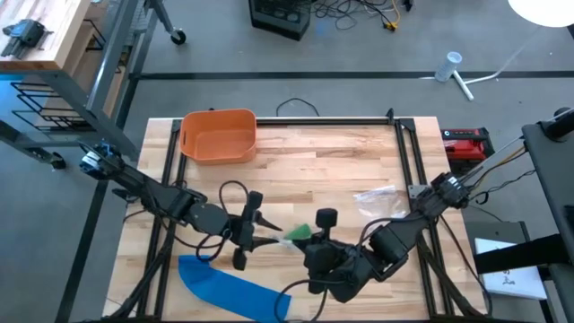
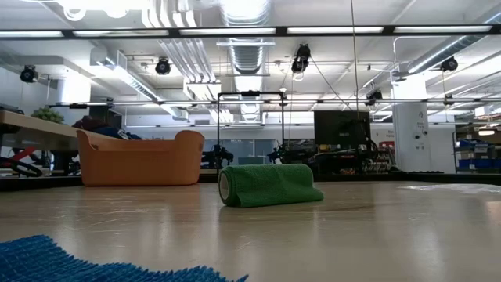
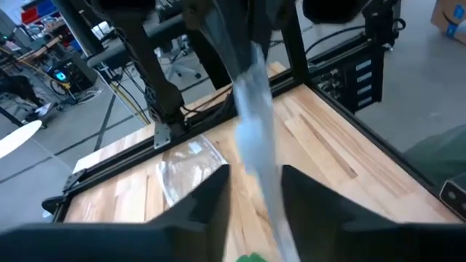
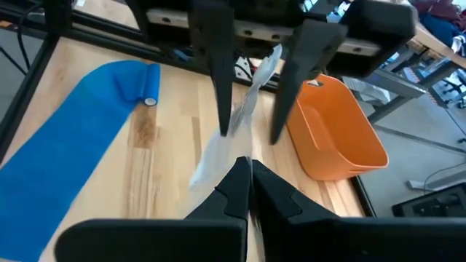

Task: Roll bandage
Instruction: Open the top transparent zip bag

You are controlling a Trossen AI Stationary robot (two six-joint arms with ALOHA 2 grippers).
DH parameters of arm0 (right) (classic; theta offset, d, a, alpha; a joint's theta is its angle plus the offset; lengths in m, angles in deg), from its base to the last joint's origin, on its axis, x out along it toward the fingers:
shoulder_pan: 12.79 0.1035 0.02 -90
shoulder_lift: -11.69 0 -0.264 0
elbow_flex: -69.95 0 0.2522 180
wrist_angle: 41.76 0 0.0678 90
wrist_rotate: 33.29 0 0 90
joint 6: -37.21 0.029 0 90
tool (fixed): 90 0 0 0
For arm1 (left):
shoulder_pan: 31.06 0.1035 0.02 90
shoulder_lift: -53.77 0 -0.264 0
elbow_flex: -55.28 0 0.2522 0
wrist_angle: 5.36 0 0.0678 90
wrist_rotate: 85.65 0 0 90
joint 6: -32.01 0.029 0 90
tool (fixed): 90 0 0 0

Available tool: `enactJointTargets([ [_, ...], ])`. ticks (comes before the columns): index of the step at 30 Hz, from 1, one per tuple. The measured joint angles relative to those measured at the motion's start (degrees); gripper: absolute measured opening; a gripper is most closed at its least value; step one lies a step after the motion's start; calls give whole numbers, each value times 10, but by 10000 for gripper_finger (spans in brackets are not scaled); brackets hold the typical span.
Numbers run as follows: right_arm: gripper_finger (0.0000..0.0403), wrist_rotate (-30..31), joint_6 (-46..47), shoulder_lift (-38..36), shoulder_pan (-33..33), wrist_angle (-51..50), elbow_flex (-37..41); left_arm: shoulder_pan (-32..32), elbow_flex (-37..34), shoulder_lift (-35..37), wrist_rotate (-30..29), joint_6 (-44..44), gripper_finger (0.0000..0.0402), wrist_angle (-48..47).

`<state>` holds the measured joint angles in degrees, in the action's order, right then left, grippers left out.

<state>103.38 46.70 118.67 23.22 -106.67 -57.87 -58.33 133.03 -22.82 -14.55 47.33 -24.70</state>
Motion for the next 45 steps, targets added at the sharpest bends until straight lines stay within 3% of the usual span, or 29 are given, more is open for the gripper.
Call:
enactJointTargets([
  [4, 0, 0, 10, -7, 11, -12, 0, 0, 0, 2, 0, 3, 26, -2],
  [6, 0, -1, 26, -8, 15, -31, 0, 0, 0, 4, 0, 3, 9, -1],
  [13, 2, -3, 99, -8, 22, -85, 1, 0, 0, 6, 0, 3, 3, 2],
  [18, 32, -6, 90, -8, 23, -64, 1, 0, 0, 4, 0, 3, 2, 0],
  [24, 79, -1, 23, -8, 22, 13, -4, 0, 0, 4, 0, 3, 1, 0],
  [29, 96, -1, -72, -8, 18, 125, -2, 0, 0, 4, 0, 3, 1, 1],
  [34, 87, 0, -107, -2, -1, 154, -2, 0, 0, 4, 0, 3, 1, 2],
  [45, 26, -1, -100, 0, -26, 153, 2, 0, 0, 4, 0, 3, 0, 3],
])
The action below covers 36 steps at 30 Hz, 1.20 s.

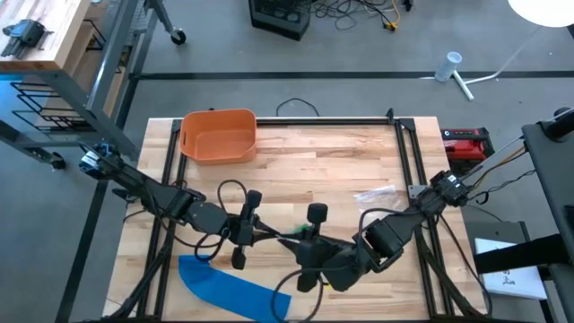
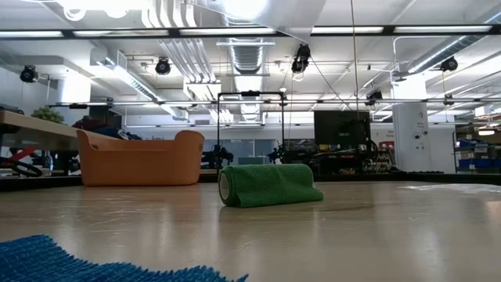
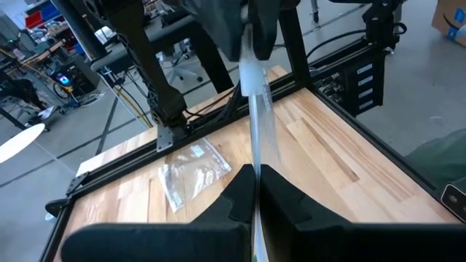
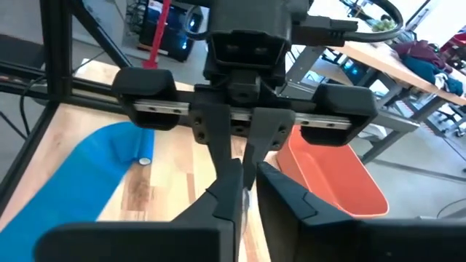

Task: Roll bandage
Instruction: Open the top transparent zip bag

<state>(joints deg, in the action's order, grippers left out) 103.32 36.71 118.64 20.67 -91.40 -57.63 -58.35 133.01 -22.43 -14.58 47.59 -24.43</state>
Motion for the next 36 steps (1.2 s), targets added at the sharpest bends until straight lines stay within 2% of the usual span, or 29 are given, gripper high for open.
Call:
enactJointTargets([
  [8, 4, 0, 0, 0, -1, -2, 5, 0, 0, 0, 0, 0, 0, -1],
  [24, 3, 1, 7, 0, -16, 10, 43, 0, 0, -6, 0, 2, 0, 4],
  [33, 3, -1, 14, 0, -7, 10, 25, 0, 0, -6, -1, -13, 0, 4],
  [36, 3, -2, 15, 0, -1, 10, 20, 1, 0, -6, -26, -29, 0, 4],
])
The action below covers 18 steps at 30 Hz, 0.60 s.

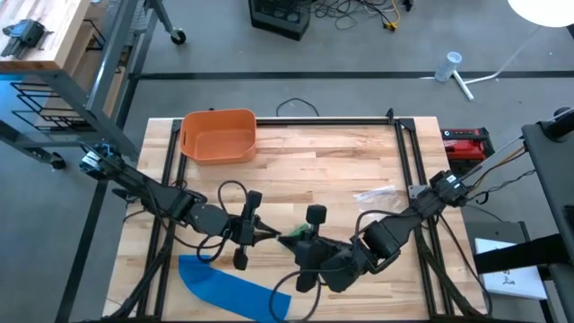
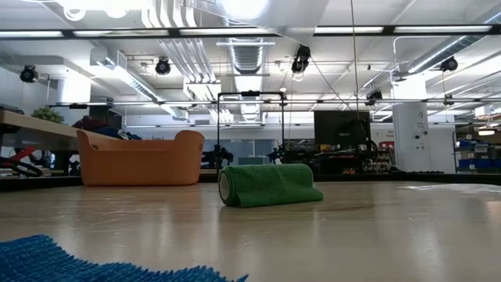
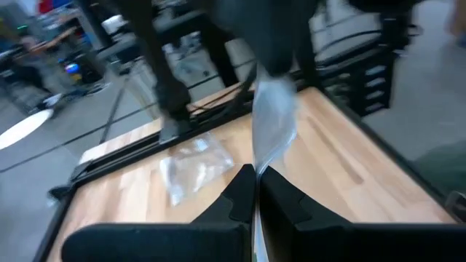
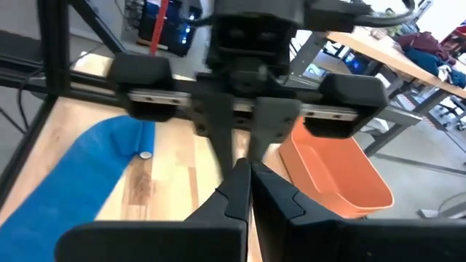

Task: Roll bandage
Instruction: Open the top transparent zip bag

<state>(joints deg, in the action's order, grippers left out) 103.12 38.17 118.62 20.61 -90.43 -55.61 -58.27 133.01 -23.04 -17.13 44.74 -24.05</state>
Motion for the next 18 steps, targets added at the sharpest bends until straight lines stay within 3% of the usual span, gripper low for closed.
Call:
enactJointTargets([
  [12, 4, 1, 9, -1, 6, -9, -1, 0, 1, 0, -20, -6, 0, 0],
  [18, 27, 1, 17, -11, 10, -20, -1, 0, 1, 0, -20, -6, 0, -1],
])
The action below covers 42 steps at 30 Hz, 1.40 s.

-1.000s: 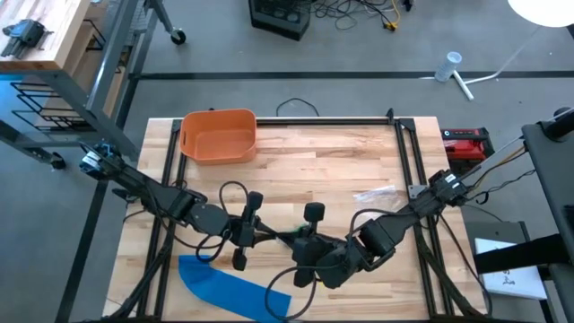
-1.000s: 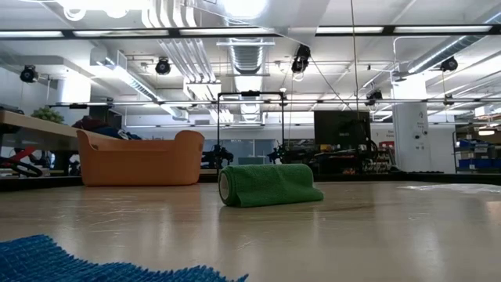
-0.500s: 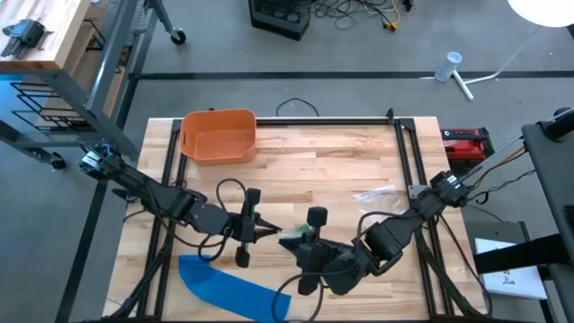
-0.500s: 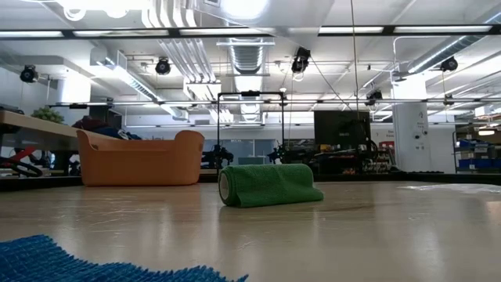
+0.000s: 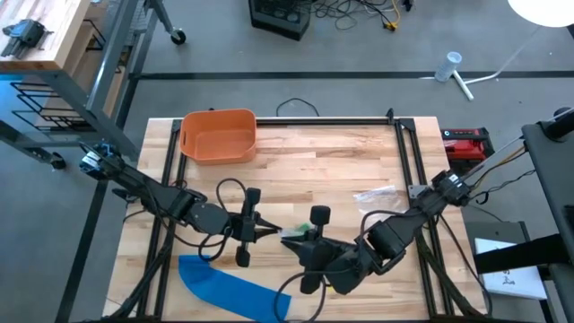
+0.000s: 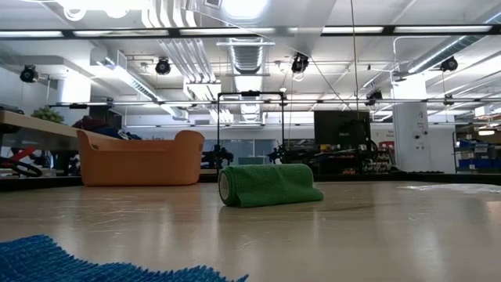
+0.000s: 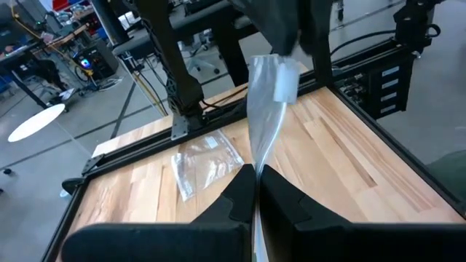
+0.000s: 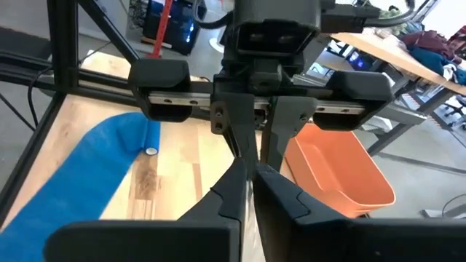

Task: Roll bandage
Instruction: Open the top transparent zip bag

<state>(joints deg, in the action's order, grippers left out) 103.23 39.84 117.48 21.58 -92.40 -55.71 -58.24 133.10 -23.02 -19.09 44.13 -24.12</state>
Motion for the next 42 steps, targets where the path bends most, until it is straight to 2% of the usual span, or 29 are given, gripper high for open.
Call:
enactJointTargets([
  [10, 47, 0, 12, -10, 0, -15, -1, 0, 0, 0, 0, 3, 0, -1],
  [27, 3, 0, 19, -8, -12, -22, 10, 1, 0, 0, -1, 3, 2, 10],
  [32, 1, 0, 19, -8, -13, -23, 10, 0, 0, 0, 1, -1, 28, 17],
  [37, 1, 1, 19, -7, -14, -27, 11, 0, 0, 1, 50, -5, 68, 19],
  [42, 0, 1, 19, -7, -13, -30, 11, 0, 0, 1, 54, -13, 106, 31],
])
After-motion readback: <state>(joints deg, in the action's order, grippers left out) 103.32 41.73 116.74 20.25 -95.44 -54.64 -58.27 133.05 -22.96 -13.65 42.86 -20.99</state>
